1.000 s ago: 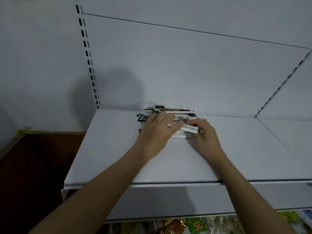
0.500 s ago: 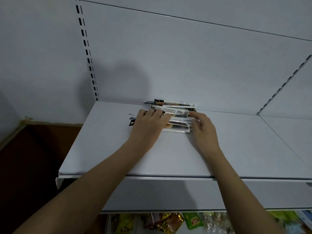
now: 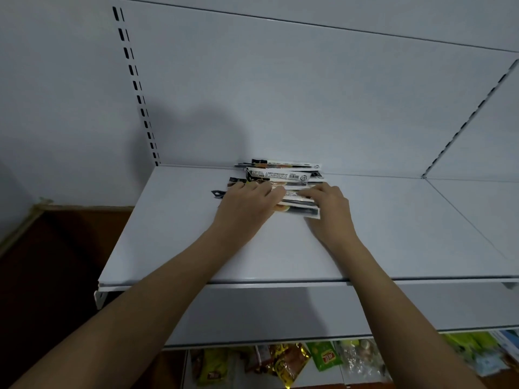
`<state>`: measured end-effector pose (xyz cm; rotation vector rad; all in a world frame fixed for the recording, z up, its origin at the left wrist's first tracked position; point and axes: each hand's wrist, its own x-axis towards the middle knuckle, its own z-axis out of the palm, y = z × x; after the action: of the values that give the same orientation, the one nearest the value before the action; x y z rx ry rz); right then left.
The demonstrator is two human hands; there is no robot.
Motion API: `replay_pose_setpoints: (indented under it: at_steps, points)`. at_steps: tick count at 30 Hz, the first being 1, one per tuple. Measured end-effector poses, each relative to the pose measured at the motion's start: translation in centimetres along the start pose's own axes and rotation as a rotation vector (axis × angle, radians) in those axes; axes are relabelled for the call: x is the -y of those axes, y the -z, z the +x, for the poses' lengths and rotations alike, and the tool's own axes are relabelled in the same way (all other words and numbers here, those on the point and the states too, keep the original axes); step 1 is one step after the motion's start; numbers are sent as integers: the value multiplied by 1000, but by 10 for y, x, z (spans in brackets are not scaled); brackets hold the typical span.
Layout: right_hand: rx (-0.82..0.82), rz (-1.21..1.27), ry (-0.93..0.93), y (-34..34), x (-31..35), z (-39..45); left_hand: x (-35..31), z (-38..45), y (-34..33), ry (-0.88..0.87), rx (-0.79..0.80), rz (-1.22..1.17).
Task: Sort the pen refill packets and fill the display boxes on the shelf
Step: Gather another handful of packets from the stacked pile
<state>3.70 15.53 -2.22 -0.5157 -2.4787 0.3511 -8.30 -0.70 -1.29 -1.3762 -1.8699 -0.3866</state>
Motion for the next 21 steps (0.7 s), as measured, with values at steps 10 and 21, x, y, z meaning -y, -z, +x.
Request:
replay_pose_setpoints:
  at_steps: [10, 21]
  points:
    - [96, 171, 22, 18, -2, 7, 11, 10, -1, -226, -39, -2]
    - [-29, 230, 299, 15, -14, 5, 15, 15, 4, -287, -152, -75]
